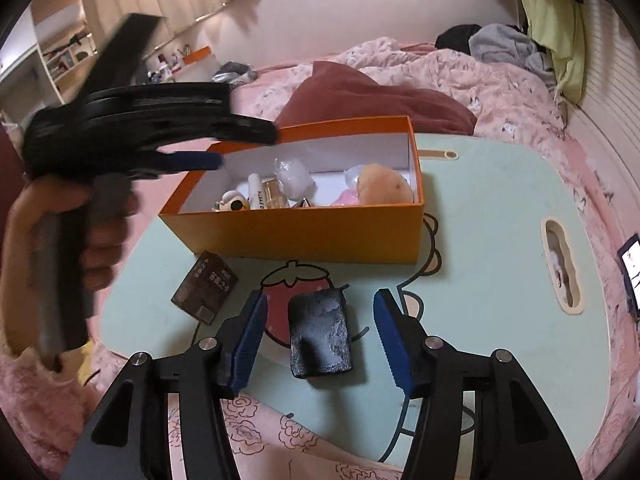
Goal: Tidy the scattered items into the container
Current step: 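Grasp the black pouch in the box with the right gripper and set it on the table, then grasp the clear plastic bag with the left gripper and place it on the table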
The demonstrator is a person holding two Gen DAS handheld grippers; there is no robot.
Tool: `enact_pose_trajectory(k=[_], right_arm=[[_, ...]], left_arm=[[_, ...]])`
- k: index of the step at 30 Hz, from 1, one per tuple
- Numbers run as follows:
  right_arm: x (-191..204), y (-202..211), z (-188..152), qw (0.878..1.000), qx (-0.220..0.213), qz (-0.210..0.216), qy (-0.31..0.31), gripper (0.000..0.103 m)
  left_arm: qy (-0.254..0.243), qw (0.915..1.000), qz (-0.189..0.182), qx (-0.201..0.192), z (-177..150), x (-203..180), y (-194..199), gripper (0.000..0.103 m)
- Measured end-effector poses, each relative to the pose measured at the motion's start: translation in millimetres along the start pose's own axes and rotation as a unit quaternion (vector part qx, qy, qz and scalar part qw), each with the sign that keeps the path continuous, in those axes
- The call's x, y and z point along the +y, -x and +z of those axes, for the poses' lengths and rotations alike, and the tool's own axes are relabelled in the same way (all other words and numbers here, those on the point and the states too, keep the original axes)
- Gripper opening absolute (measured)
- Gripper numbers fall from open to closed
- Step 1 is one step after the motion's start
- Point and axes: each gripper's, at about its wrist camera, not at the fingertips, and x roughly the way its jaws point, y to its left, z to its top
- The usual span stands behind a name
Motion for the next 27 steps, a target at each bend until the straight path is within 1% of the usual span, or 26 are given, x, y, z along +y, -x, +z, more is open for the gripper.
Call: enact_pose_trajectory(k=[1,2,3,4,6,7,8,9,10,12,15,19,22,24,27], right_arm=[[-1.7,0.4,-1.1,1.0,0.001,0.001,-0.002,0.055],[-2.6,-0.7,-2.0,1.0,0.004,0.003,-0.003,0.055],[-3.7,-2.3,-2.6,1.0,0.007,0.004,-0.003,0.055],[-4.8,-3.7,-3.1,1.0,0.009,0.005,-0.004,0.055],[-7.0,-5.5,-4.9,1.0,0.014,0.008,-0.006,0.055],[-7.3,-6.1,-6.5,1.0,0.016,0.01,-0.008,0.055],[-7.8,-7.0,-7.5,1.0,0.018,0.012,-0.012,0.055],[-8.4,-7.1,-8.2,1.0,0.019,0.014,-0.014,0.055],[-8.8,-6.8,-9.0,1.0,0.019,0.015,-0.016,0.055],[-10.5,-6.2,-9.5,1.0,0.019,0.015,-0.018,0.055],[-12.6,-6.3,-10.1,1.0,0.017,0.01,-0.019,0.055],[-12.0,-10.4,-11.6,1.0,0.021,0.003,-0.022,0.055],[-10.9,-10.8,-12.3,1.0,0.02,-0.009,-0.021,0.055],[-11.7,-10.1,-11.8,1.0,0.017,-0.012,-0.023,0.055],[-15.5,-10.5,-10.9,0.999,0.017,-0.011,-0.031,0.055]], left_arm=[[-0.003,0.9999,0.014,0.003,2.3,-2.5,-8.0,0.079],[-0.004,0.9997,0.022,0.005,4.5,-4.1,-14.4,0.074],[-0.006,0.9997,0.024,0.008,6.3,-5.6,-19.7,0.067],[-0.01,0.9995,0.024,0.015,7.7,-7.8,-25.8,0.064],[-0.019,0.9991,0.024,0.029,10.3,-10.9,-36.3,0.053],[-0.025,0.9986,0.031,0.035,11.5,-12.9,-41.9,0.051],[-0.029,0.9981,0.04,0.036,11.2,-14.3,-46.2,0.043],[-0.03,0.9978,0.044,0.038,10.5,-14.7,-49.7,0.032],[-0.032,0.9977,0.045,0.041,10.2,-14.4,-52.6,0.028],[-0.033,0.998,0.041,0.034,8.9,-12.9,-51.6,0.028],[-0.031,0.9989,0.034,0.007,7.1,-9.8,-34.8,0.027],[-0.03,0.9986,-0.018,-0.041,-1.8,-7.9,16.8,0.027],[-0.054,0.9947,-0.027,-0.083,-23.9,-10.8,57.2,0.028],[-0.07,0.9927,-0.036,-0.092,-46.8,-13.7,76.2,0.028],[-0.088,0.9916,-0.057,-0.075,-77.9,-17.9,83.0,0.028]])
